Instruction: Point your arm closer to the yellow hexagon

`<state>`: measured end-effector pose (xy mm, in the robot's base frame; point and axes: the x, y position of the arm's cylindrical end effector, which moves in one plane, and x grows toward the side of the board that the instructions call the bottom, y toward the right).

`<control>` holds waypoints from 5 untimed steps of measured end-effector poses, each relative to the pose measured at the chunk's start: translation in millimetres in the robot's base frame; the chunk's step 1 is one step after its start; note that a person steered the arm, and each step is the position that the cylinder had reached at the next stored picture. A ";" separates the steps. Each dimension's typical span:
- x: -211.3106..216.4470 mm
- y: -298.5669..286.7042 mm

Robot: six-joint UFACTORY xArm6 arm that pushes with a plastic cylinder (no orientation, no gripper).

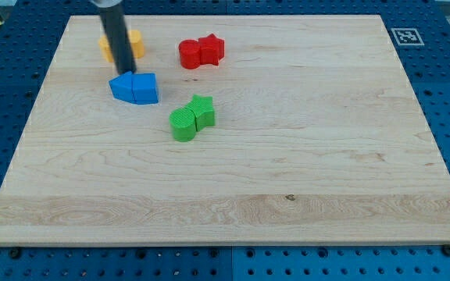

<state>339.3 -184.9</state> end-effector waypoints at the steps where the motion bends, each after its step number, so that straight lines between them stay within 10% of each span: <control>1: -1.9 -40.1; 5: -81.7 -46.6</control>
<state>257.6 -231.5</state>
